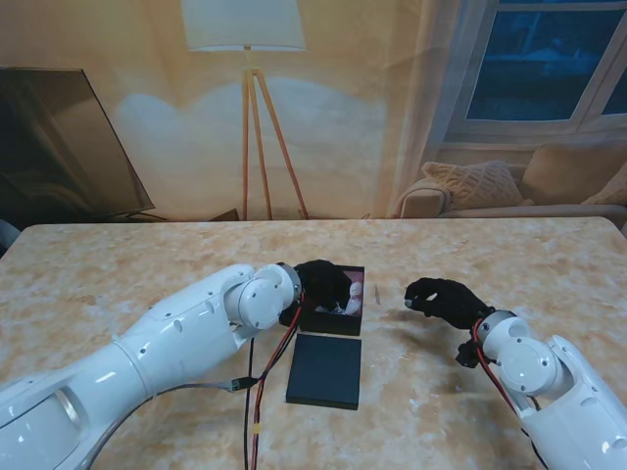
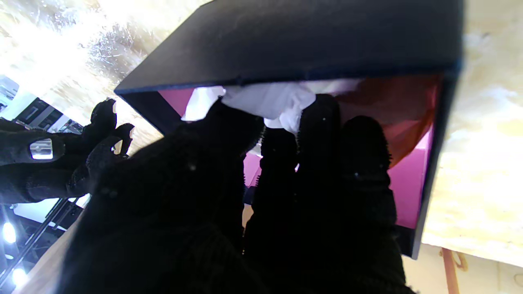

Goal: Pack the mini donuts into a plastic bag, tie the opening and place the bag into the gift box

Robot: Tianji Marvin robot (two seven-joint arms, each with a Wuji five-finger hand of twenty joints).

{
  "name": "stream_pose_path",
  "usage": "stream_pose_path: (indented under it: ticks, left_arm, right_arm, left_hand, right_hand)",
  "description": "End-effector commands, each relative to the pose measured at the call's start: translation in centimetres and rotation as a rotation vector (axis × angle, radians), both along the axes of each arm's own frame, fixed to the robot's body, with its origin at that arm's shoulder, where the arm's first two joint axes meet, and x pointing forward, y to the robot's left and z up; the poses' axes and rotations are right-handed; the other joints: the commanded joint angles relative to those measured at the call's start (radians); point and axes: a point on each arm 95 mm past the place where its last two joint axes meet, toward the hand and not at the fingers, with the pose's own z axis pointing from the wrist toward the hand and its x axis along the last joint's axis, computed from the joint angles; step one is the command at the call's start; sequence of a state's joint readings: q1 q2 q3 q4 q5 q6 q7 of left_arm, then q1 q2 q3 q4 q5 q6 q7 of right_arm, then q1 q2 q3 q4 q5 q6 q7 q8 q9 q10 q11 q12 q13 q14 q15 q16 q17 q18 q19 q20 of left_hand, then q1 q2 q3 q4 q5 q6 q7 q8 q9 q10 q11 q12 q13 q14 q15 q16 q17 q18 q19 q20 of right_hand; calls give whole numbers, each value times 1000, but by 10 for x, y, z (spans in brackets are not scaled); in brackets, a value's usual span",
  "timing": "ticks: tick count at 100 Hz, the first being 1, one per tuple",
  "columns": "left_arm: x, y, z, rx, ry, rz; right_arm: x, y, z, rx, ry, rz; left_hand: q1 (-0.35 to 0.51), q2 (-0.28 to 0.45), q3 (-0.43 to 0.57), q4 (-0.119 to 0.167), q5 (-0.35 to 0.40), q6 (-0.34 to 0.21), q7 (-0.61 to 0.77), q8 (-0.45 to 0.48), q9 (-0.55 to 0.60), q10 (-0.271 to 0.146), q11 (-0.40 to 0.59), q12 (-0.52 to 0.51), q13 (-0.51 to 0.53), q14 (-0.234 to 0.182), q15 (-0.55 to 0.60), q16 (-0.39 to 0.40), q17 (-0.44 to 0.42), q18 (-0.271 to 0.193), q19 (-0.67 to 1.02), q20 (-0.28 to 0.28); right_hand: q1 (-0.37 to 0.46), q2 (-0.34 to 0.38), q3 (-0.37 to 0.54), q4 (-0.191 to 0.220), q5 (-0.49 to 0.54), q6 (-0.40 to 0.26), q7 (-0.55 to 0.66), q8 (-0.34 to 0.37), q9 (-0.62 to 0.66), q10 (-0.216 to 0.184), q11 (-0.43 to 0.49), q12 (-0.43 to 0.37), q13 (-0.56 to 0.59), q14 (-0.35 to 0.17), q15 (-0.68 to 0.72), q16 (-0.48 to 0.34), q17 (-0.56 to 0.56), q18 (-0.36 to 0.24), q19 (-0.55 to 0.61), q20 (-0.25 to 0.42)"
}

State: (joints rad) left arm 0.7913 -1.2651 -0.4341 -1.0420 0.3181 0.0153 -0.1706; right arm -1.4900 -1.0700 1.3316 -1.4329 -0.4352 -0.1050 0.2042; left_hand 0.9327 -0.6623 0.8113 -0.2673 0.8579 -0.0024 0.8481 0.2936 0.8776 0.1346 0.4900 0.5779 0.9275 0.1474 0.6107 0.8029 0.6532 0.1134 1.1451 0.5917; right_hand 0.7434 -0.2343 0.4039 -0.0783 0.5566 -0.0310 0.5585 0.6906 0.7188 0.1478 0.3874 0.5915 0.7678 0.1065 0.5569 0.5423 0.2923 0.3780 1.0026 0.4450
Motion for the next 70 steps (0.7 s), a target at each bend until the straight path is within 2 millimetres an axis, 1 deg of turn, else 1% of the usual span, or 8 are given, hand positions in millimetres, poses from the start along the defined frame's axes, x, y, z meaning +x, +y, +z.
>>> stream_pose_path:
  ticks: [1, 16, 18, 25, 33, 41, 45, 70]
  left_arm:
    - [-5, 1, -6, 16, 24, -2]
    - [-7, 3, -5, 11, 26, 5]
    - [-7, 4, -4, 8, 28, 8]
    - [-8, 5, -2, -2, 27, 16]
    - [-11, 6, 1, -21, 33, 26]
    - [-13, 7, 4, -42, 41, 37]
    - [-14, 8, 6, -49, 39, 37]
    - [-22, 13, 17, -87, 0, 22]
  right_arm:
    - [-4, 4, -5, 0, 18, 11]
    - [-4, 4, -5, 2, 17, 8]
    - [-4, 4, -4, 2, 16, 8]
    - [-4, 4, -4, 2, 16, 7]
    - [-4, 4, -4, 3, 16, 6]
    - [-4, 4, -4, 4, 17, 5]
    - [-3, 4, -4, 6, 17, 5]
    - [-3, 4, -4, 8, 19, 4]
  left_hand:
    - [8, 28, -32, 11, 12, 15, -28, 12, -25, 21, 9, -14, -50, 53, -58, -59, -48, -2, -25, -16]
    - [-10, 90, -86, 18, -9, 50, -90, 38, -93, 38, 31, -85, -138, 91, -69, -58, -144, 47, -46, -4]
    - [1, 103, -117, 28, -10, 59, -107, 46, -101, 46, 35, -109, -154, 99, -68, -59, -160, 56, -43, 1]
    - [-12, 130, -131, 27, -25, 71, -126, 44, -123, 60, 27, -117, -179, 109, -73, -60, -185, 64, -48, 2]
    - [-2, 186, -215, 43, -31, 80, -167, 72, -141, 68, 18, -124, -205, 117, -70, -64, -212, 72, -46, 11]
    - [-12, 208, -232, 44, -43, 80, -177, 75, -154, 67, 13, -125, -220, 120, -73, -65, -230, 81, -49, 13]
    - [-3, 226, -278, 58, -47, 76, -196, 95, -163, 64, 7, -123, -231, 122, -69, -65, -242, 87, -47, 26]
    - [-29, 247, -310, 64, -82, 65, -218, 116, -198, 40, -16, -128, -289, 135, -76, -59, -306, 113, -54, 45]
  right_hand:
    - [-8, -23, 10, -34, -1, -23, 11, -12, 24, -25, 12, 10, 19, -21, 21, 37, 0, 4, 20, 0]
    - [-4, -23, 12, -36, -2, -23, 17, -16, 25, -23, 13, 10, 20, -18, 23, 38, 1, 4, 22, 0]
    - [-4, -23, 12, -36, -3, -23, 18, -17, 24, -24, 13, 10, 20, -19, 23, 38, 0, 4, 21, -1]
    - [-4, -23, 12, -37, -4, -23, 20, -19, 25, -22, 14, 10, 20, -19, 23, 37, 2, 4, 22, -1]
    - [-3, -21, 12, -37, -6, -23, 21, -21, 25, -24, 14, 10, 20, -19, 24, 37, 2, 4, 23, -1]
    - [-3, -21, 10, -38, -6, -26, 24, -22, 24, -24, 14, 10, 20, -18, 25, 38, 1, 4, 22, -1]
    - [-3, -21, 10, -39, -7, -25, 25, -23, 24, -23, 14, 10, 21, -17, 25, 38, 0, 3, 22, -2]
    - [-3, -17, 5, -38, -8, -26, 28, -27, 25, -22, 14, 9, 20, -17, 25, 37, 1, 4, 23, -2]
